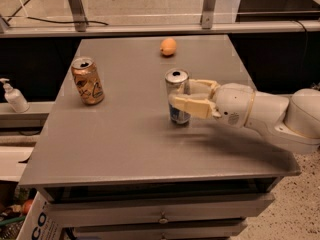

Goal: Place redbull can upright

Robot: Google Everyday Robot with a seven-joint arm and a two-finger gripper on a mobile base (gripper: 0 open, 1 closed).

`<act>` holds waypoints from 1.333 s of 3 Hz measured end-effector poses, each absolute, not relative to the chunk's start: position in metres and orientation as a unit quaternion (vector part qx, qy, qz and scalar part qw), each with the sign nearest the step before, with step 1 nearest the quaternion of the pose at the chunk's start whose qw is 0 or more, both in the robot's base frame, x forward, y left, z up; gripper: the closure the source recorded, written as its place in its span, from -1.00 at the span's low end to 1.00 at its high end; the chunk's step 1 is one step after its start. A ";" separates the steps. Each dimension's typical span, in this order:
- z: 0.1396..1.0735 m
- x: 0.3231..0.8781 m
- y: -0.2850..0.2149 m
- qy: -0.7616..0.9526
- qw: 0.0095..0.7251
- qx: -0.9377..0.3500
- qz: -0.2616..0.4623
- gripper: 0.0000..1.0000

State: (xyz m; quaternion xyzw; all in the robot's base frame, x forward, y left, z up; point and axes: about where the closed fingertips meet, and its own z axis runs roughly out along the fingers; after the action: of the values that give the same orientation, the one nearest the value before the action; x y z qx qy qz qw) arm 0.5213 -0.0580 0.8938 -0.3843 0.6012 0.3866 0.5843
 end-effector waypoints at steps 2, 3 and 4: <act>0.875 0.517 -0.059 0.615 0.571 -0.382 0.387 0.65; 0.876 0.517 -0.059 0.615 0.571 -0.382 0.387 0.19; 0.876 0.517 -0.060 0.616 0.571 -0.382 0.386 -0.30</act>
Offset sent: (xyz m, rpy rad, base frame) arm -0.0070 -0.0172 -0.0396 -0.0424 0.0716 -0.0424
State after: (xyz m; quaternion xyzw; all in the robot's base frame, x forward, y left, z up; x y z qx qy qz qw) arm 0.5171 -0.0596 0.8761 -0.3817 0.6155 0.3865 0.5711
